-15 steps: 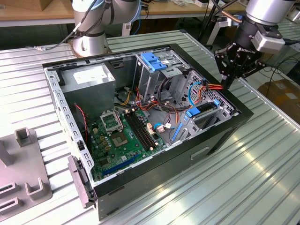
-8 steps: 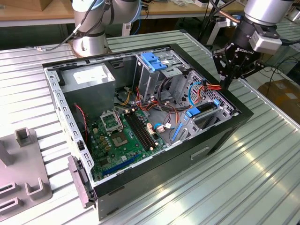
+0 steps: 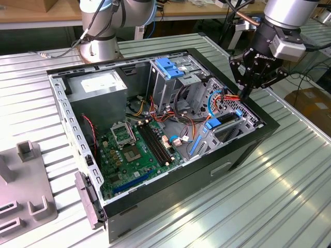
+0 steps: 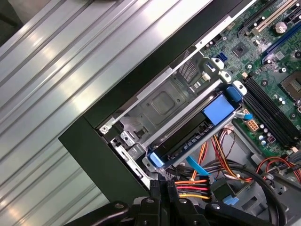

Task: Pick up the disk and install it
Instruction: 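Insert the first disk wire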

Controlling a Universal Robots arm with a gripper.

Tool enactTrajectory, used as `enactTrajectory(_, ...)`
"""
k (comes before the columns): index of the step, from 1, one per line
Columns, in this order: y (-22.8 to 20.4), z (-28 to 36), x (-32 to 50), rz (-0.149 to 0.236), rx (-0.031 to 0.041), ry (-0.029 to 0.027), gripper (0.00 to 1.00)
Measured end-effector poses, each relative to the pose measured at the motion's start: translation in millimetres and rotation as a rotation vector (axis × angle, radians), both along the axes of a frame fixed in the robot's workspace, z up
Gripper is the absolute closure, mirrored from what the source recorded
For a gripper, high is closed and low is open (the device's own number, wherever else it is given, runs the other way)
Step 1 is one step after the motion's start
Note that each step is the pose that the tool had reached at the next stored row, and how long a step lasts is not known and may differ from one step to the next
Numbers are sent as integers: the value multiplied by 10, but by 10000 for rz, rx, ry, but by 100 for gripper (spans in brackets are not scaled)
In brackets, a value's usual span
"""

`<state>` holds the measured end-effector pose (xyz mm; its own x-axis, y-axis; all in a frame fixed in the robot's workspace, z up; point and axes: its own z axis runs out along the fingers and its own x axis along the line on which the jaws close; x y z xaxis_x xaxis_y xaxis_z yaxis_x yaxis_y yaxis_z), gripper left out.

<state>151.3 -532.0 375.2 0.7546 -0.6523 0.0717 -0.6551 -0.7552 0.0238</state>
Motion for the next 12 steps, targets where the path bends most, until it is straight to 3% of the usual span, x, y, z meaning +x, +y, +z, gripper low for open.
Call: enactTrajectory(12, 1, -1, -3, -22, -2, -1, 83)
